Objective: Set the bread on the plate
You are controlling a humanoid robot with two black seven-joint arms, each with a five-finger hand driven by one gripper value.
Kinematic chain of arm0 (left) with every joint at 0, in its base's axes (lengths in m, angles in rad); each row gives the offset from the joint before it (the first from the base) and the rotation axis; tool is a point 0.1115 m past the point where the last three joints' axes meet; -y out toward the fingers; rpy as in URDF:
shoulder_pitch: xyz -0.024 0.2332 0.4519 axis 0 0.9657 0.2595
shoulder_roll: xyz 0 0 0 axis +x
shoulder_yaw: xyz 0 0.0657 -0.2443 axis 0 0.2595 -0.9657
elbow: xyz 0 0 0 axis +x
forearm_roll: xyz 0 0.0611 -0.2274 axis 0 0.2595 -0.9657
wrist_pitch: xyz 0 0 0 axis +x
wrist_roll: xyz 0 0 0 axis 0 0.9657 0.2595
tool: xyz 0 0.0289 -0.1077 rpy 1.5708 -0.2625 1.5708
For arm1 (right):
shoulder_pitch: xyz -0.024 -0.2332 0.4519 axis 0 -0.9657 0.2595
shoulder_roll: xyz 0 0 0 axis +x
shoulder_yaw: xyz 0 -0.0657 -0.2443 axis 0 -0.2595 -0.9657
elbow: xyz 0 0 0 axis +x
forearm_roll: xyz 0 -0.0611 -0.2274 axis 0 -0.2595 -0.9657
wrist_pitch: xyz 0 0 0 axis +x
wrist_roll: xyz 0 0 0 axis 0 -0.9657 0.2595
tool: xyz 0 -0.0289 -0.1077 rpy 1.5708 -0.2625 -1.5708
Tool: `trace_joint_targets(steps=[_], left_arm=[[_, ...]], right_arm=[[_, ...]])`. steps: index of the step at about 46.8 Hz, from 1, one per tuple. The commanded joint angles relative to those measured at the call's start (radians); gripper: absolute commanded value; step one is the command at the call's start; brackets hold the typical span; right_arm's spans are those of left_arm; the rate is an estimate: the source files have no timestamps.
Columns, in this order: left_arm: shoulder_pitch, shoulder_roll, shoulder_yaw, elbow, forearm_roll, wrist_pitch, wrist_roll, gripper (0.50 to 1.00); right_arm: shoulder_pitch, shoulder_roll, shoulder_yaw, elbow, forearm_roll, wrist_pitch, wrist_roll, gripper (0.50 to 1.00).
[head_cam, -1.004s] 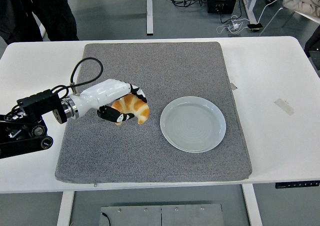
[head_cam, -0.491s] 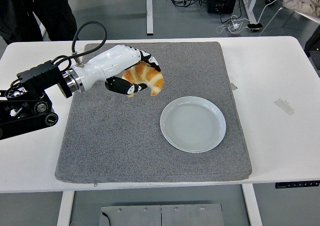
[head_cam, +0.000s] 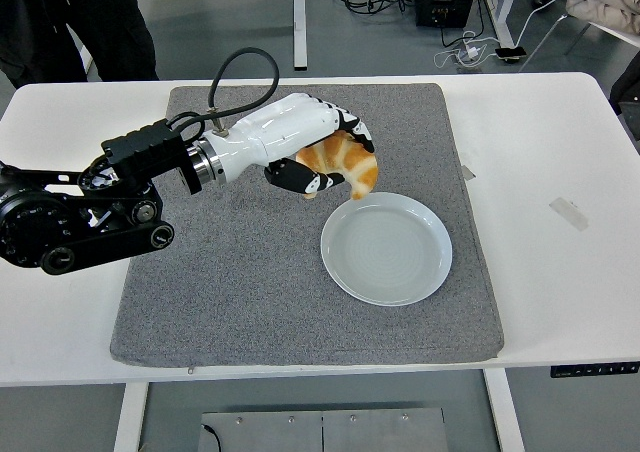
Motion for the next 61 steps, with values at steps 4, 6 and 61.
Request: trace_joint_targets(steps=[4,6,61], left_arm=[[0.011,-0.083,0.016,0.067,0.002,0.000,-0.012,0.500],[0.015,-0.100,0.022,0.082,0.006,0.000,-0.014,0.500],[0.126,-0.292,0.116,0.314,0.051,0.002,-0.027,0.500]], right_arm=[[0.000,0.000,0.000,-0.002,0.000,0.000,0.000,1.000],[0.000,0.000,0.000,0.000,0.001,0.000,0.000,1.000],[0.000,0.000,0.000,0.000,0.001,0.000,0.000,1.000]])
